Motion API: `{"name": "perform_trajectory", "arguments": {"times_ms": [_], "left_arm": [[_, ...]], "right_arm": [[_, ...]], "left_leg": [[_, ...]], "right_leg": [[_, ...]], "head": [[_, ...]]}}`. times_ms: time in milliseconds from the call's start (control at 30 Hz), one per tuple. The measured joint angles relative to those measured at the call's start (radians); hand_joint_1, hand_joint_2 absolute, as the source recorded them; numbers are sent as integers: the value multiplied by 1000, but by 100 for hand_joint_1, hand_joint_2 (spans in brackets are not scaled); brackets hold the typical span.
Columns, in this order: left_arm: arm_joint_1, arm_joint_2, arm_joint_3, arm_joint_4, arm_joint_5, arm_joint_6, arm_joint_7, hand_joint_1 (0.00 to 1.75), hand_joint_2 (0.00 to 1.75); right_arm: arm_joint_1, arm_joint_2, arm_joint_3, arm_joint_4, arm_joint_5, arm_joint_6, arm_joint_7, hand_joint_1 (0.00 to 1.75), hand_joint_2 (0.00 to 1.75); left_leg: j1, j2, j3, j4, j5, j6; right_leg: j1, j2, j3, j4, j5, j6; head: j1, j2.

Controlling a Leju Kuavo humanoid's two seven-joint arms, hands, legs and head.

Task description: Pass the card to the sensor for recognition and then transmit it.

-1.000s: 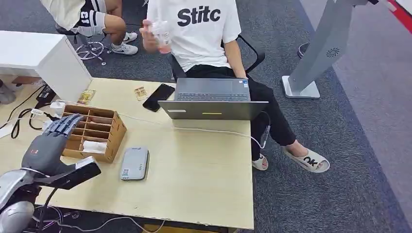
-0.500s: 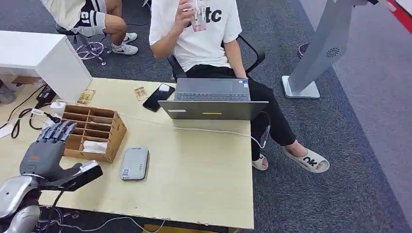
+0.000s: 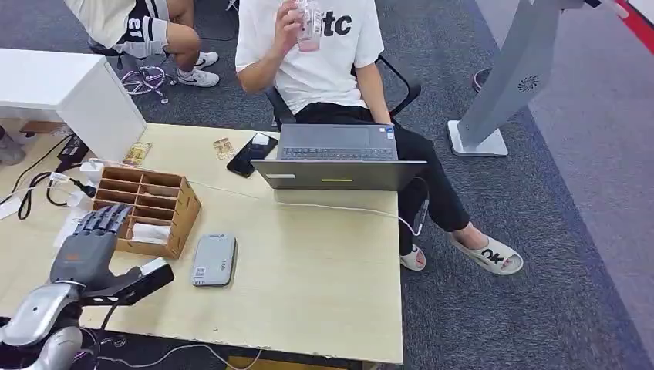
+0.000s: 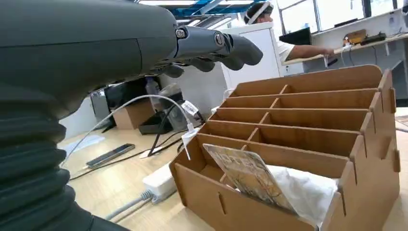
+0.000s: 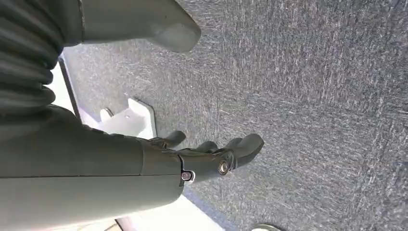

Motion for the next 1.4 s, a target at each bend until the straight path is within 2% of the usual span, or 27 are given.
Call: {"name": "perform_trajectory", "arguments": {"times_ms": [100, 200, 267, 633, 667, 733, 800, 833, 867, 933, 1000, 1033, 1100, 1133, 1200, 1267, 1400], "left_arm": [[-5, -21, 2, 42, -23, 35, 0, 0, 175], [-18, -51, 9, 89, -107, 108, 23, 0, 175], [-26, -76, 22, 117, -121, 135, 23, 0, 175], [-46, -141, 92, 205, -204, 220, 30, 0, 175], [-49, -144, 95, 211, -207, 224, 30, 0, 175], [-54, -152, 101, 227, -209, 230, 30, 10, 175], [-59, -161, 112, 244, -212, 230, 30, 33, 175], [-60, -163, 116, 250, -214, 230, 30, 37, 175], [-61, -165, 119, 256, -216, 230, 29, 52, 175], [-64, -167, 123, 267, -219, 229, 21, 49, 175], [-66, -171, 127, 277, -219, 229, 13, 35, 175], [-66, -172, 128, 280, -219, 228, 13, 35, 175], [-68, -175, 130, 286, -219, 226, 12, 49, 175], [-68, -177, 133, 289, -219, 226, 12, 49, 175], [-69, -180, 138, 293, -219, 224, 11, 37, 175], [-69, -182, 140, 296, -219, 222, 11, 35, 175], [-70, -186, 142, 296, -221, 222, -3, 45, 175]], "right_arm": [[-1, 0, 0, 0, 7, 1, 0, 0, 175], [-2, 0, 0, 0, 22, 2, 3, 0, 175], [-4, 0, 0, 0, 27, 2, 3, 0, 175], [-4, 0, 0, 0, 51, 3, 9, 0, 175], [-4, 0, 0, 0, 52, 3, 9, 0, 175], [-5, 0, 0, 0, 53, 4, 8, 0, 175], [-5, 0, 0, 0, 54, 7, 7, 0, 175], [-5, 0, 0, 0, 55, 7, 7, 0, 175], [-5, 0, 0, 0, 57, 8, 7, 0, 175], [-5, 0, 0, 0, 57, 8, 7, 0, 175], [-5, 0, 0, 0, 59, 10, 7, 0, 175], [-5, 0, 0, 0, 59, 11, 7, 0, 175], [-5, 0, 0, 0, 59, 13, 7, 0, 175], [-5, 0, 0, 0, 59, 13, 7, 0, 175], [-5, 0, 0, 0, 60, 13, 6, 0, 175], [-5, 0, 0, 0, 60, 13, 6, 0, 175], [-5, 0, 0, 0, 63, 13, 6, 0, 175]], "left_leg": [[0, 0, 0, 0, 0, 0], [0, 0, 0, 0, 0, 0], [0, 0, 0, 0, 0, 0], [0, 0, 0, 0, 0, 0], [0, 0, 0, 0, 0, 0], [0, 0, 0, 0, 0, 0], [0, 0, 0, 0, 0, 0], [0, 0, 0, 0, 0, 0], [0, 0, 0, 0, 0, 0], [0, 0, 0, 0, 0, 0], [0, 0, 0, 0, 0, 0], [0, 0, 0, 0, 0, 0], [0, 0, 0, 0, 0, 0], [0, 0, 0, 0, 0, 0], [0, 0, 0, 0, 0, 0], [0, 0, 0, 0, 0, 0], [0, 0, 0, 0, 0, 0]], "right_leg": [[0, 0, 0, 0, 0, 0], [0, 0, 0, 0, 0, 0], [0, 0, 0, 0, 0, 0], [0, 0, 0, 0, 0, 0], [0, 0, 0, 0, 0, 0], [0, 0, 0, 0, 0, 0], [0, 0, 0, 0, 0, 0], [0, 0, 0, 0, 0, 0], [0, 0, 0, 0, 0, 0], [0, 0, 0, 0, 0, 0], [0, 0, 0, 0, 0, 0], [0, 0, 0, 0, 0, 0], [0, 0, 0, 0, 0, 0], [0, 0, 0, 0, 0, 0], [0, 0, 0, 0, 0, 0], [0, 0, 0, 0, 0, 0], [0, 0, 0, 0, 0, 0]], "head": [[0, 0], [0, 0], [0, 0], [0, 0], [0, 0], [0, 0], [0, 0], [0, 0], [0, 0], [0, 0], [0, 0], [0, 0], [0, 0], [0, 0], [-1, 0], [0, 0], [0, 0]]}}
